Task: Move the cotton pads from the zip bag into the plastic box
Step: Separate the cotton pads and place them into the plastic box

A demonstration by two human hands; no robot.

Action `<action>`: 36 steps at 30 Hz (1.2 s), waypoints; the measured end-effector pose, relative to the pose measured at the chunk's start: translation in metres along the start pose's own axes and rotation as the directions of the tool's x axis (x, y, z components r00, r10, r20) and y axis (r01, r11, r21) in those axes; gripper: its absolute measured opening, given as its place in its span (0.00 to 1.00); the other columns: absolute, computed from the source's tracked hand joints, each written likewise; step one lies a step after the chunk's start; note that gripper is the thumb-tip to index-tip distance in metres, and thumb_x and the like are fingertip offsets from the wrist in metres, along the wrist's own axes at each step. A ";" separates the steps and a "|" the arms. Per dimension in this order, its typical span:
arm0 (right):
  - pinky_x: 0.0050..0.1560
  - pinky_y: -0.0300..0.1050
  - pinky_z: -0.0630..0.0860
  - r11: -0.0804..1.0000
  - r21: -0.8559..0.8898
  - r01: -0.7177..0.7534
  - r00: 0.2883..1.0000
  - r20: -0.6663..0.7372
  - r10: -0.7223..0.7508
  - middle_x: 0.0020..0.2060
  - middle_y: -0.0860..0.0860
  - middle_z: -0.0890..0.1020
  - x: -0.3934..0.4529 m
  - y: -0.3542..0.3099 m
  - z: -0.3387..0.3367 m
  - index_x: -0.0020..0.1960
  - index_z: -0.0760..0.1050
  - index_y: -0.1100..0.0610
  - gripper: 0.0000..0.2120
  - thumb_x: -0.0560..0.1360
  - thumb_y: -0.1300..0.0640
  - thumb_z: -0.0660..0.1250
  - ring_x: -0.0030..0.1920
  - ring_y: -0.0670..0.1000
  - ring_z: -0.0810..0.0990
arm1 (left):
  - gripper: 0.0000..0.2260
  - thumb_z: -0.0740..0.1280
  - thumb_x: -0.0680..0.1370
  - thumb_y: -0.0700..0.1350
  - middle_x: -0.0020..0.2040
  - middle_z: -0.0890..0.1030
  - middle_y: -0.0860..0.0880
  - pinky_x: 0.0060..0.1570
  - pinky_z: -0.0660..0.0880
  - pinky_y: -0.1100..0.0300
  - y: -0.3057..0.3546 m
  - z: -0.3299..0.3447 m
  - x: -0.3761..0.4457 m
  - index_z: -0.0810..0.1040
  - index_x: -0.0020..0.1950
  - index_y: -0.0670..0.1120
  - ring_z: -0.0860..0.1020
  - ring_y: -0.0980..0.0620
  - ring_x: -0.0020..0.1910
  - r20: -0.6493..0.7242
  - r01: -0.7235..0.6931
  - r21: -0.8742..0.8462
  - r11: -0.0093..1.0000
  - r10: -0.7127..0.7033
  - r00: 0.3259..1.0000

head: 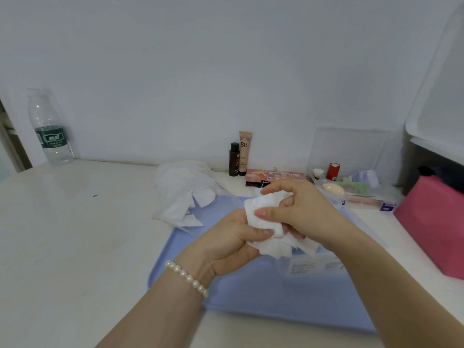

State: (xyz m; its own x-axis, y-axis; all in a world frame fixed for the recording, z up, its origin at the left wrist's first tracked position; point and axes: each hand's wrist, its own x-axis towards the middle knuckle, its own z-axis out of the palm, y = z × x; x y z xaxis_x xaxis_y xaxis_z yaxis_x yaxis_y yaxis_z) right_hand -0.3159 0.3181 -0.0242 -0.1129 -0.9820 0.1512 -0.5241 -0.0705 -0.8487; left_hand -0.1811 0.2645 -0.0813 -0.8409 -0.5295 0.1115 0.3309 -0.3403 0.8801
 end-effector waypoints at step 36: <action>0.33 0.40 0.72 0.865 0.499 0.046 0.993 0.071 -0.094 0.35 0.55 0.83 -0.001 0.003 -0.053 0.42 0.84 0.57 0.17 0.58 0.48 0.78 0.33 0.48 0.77 | 0.10 0.62 0.74 0.35 0.49 0.83 0.40 0.45 0.80 0.56 0.013 0.007 0.001 0.78 0.53 0.36 0.82 0.46 0.44 -0.391 -0.145 -0.208 0.967 0.054 0.919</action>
State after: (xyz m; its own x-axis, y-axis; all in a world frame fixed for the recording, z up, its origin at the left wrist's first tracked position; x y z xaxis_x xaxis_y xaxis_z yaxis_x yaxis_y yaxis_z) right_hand -0.3619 0.3280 -0.0003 -0.0025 -0.9810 0.1939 -0.0373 -0.1937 -0.9804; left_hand -0.1809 0.2648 -0.0664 -0.5873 -0.8088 -0.0306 0.5314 -0.4138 0.7392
